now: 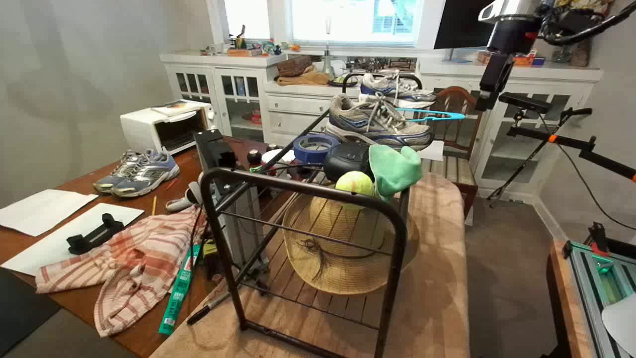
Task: Put the green towel over the black alarm clock.
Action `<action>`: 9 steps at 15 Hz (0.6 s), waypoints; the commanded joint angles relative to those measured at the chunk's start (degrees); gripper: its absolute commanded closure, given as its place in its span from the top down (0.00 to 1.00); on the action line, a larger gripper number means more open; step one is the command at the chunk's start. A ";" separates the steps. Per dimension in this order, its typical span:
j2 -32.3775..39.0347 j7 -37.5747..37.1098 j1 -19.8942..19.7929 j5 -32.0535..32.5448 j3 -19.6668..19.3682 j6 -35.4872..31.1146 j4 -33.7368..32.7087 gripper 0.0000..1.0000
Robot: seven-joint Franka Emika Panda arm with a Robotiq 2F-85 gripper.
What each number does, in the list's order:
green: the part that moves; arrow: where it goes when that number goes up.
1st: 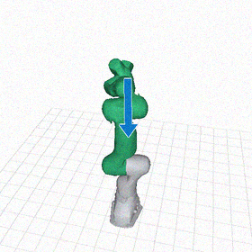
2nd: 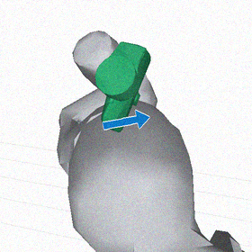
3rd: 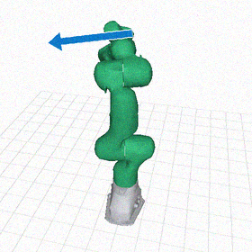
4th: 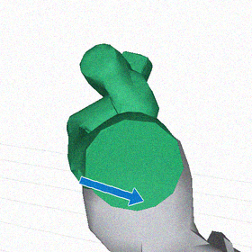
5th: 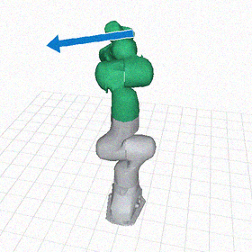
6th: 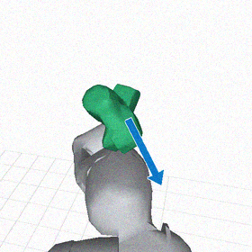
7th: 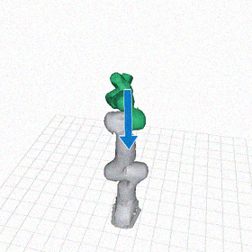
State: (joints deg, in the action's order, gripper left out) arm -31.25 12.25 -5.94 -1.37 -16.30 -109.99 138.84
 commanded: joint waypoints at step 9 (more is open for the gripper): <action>3.27 -3.24 2.12 -0.90 7.23 -3.07 -3.36 1.00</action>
State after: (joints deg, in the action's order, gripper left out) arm -31.00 12.00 -5.54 -1.45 -13.55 -111.42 138.37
